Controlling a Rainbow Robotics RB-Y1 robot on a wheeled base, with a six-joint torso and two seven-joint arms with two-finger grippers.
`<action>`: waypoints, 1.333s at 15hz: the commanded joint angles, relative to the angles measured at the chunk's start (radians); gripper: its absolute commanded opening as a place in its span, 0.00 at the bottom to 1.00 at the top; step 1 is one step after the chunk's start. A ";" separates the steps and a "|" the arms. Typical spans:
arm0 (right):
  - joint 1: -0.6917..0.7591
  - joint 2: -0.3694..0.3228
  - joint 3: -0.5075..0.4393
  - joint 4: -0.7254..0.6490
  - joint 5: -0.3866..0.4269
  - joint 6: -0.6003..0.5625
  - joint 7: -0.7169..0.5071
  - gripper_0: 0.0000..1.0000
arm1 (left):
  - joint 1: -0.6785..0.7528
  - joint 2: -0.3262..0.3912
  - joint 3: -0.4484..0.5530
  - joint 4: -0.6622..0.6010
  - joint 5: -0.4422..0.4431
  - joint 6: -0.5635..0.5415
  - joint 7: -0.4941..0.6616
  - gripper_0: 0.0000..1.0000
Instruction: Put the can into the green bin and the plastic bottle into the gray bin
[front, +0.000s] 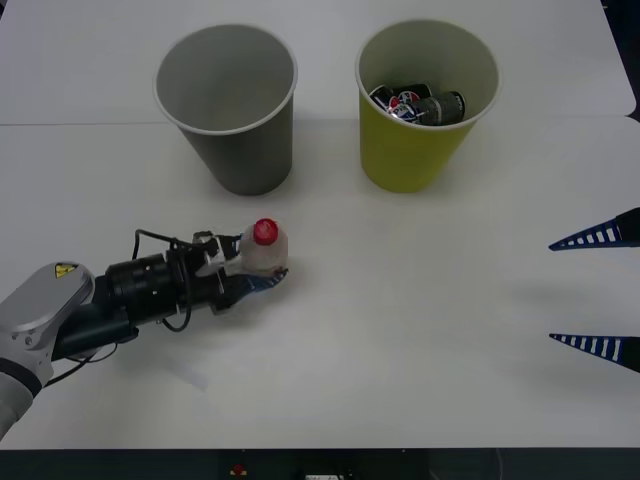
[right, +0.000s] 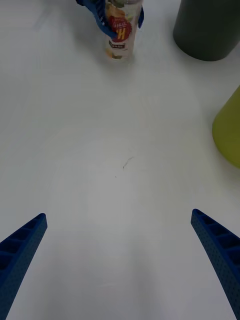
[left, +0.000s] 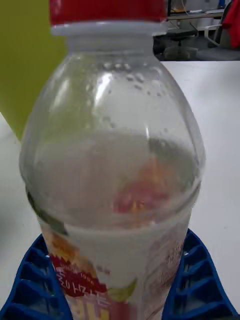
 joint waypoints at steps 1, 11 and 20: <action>0.000 0.000 0.000 0.000 0.000 0.000 0.000 1.00 | -0.001 0.017 0.000 -0.020 0.000 -0.001 0.023 0.00; 0.000 0.000 0.000 0.000 0.000 0.000 0.000 1.00 | 0.188 0.112 0.224 -0.453 -0.281 -0.019 0.569 0.00; 0.000 0.000 0.000 0.000 0.000 0.000 0.000 1.00 | 0.277 0.147 0.505 -0.872 -0.656 -0.206 1.299 0.00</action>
